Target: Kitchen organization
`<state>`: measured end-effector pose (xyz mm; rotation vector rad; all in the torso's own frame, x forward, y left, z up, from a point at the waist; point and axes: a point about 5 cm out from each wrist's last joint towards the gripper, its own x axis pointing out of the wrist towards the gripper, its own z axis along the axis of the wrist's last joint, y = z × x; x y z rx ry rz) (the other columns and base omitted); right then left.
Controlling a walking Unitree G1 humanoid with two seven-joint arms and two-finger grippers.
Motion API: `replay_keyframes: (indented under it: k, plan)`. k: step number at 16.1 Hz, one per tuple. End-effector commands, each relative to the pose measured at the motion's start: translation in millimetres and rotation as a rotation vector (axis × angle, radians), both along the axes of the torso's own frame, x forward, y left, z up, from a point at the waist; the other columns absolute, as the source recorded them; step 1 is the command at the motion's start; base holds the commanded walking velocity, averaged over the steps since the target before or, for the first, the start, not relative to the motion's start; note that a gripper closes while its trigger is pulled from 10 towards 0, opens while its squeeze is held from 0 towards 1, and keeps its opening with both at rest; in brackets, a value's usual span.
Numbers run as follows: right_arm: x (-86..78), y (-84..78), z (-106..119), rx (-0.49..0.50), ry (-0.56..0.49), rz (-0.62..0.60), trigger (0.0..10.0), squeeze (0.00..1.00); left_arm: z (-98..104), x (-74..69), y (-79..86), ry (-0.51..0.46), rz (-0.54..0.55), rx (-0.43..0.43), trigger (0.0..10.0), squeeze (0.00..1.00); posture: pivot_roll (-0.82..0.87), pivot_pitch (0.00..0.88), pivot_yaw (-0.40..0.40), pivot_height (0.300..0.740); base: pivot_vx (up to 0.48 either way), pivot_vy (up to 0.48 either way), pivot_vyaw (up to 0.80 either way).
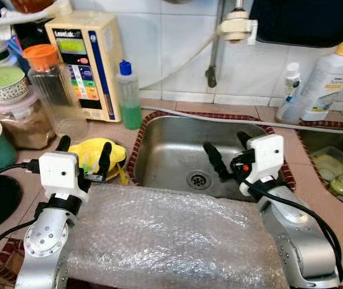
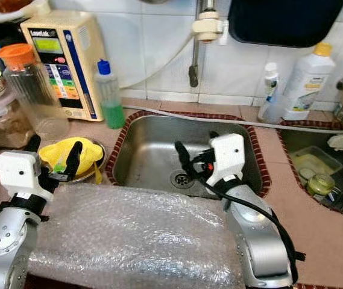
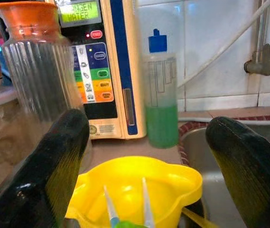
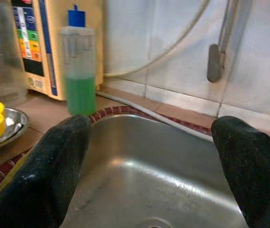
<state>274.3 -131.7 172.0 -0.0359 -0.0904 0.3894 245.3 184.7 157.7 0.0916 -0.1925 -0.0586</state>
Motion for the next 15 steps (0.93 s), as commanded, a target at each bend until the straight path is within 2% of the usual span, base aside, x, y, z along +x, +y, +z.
replay_keyframes:
  k: [1,2,3,4,5,6,8,9,10,13,15]
  plan:
    - [0.8,0.4,3.7,-0.024,-0.027,0.002,10.0,0.0,1.7,0.2,-3.0,0.0,0.001,0.001,10.0,0.0,0.03,0.0,0.009,0.74,0.0,0.0,0.8]
    - [2.0,-0.3,4.3,-0.013,-0.029,-0.01,10.0,0.08,3.4,-0.1,-5.4,-0.004,-0.01,0.001,10.0,0.0,0.03,0.0,0.009,0.74,0.0,0.0,0.8]
    - [1.8,-0.5,4.9,-0.011,-0.026,-0.011,10.0,0.09,5.0,-1.2,-7.0,-0.01,-0.022,0.01,10.0,0.0,0.04,0.0,0.01,0.74,0.0,0.0,0.8]
    - [1.7,-0.2,5.6,-0.009,-0.03,-0.006,10.0,0.07,6.9,-0.7,-7.3,-0.021,-0.028,0.018,10.0,0.0,0.04,0.0,0.012,0.74,0.0,0.0,0.8]
    - [1.9,-1.1,6.1,-0.002,-0.033,-0.017,10.0,0.0,14.2,0.8,-7.5,-0.058,-0.038,0.03,10.0,0.0,0.04,0.0,0.012,0.74,0.0,0.0,0.0]
    - [3.6,-4.9,4.7,0.015,-0.019,-0.049,10.0,0.0,21.7,2.3,-10.2,-0.09,-0.062,0.045,10.0,0.0,0.04,0.0,0.013,0.74,0.0,0.0,0.0]
    - [5.4,-8.4,1.0,0.117,0.044,-0.06,10.0,0.0,24.2,3.2,-13.1,-0.102,-0.079,0.05,10.0,0.0,0.03,0.0,0.016,0.74,0.0,0.0,0.0]
    - [5.5,-8.1,-1.6,0.124,0.072,-0.05,10.0,0.0,17.4,3.4,-16.0,-0.071,-0.105,0.039,10.0,0.0,0.03,0.0,0.016,0.74,0.0,0.0,0.0]
    - [2.5,-4.9,-2.8,0.124,0.08,-0.016,10.0,0.0,3.2,4.5,-13.8,-0.002,-0.08,-0.026,10.0,0.0,0.03,0.0,0.019,0.74,0.0,0.0,0.0]
    - [-4.4,4.0,-6.0,-0.002,0.049,0.016,10.0,0.0,-14.7,5.9,-13.2,0.053,-0.067,-0.042,10.0,0.0,0.02,0.0,0.018,0.74,0.0,0.0,0.0]
    - [-5.9,8.0,-6.1,-0.003,0.045,0.035,10.0,0.0,-26.3,6.6,-8.3,0.086,-0.033,-0.047,10.0,0.0,0.01,0.0,0.02,0.74,0.0,0.0,0.0]
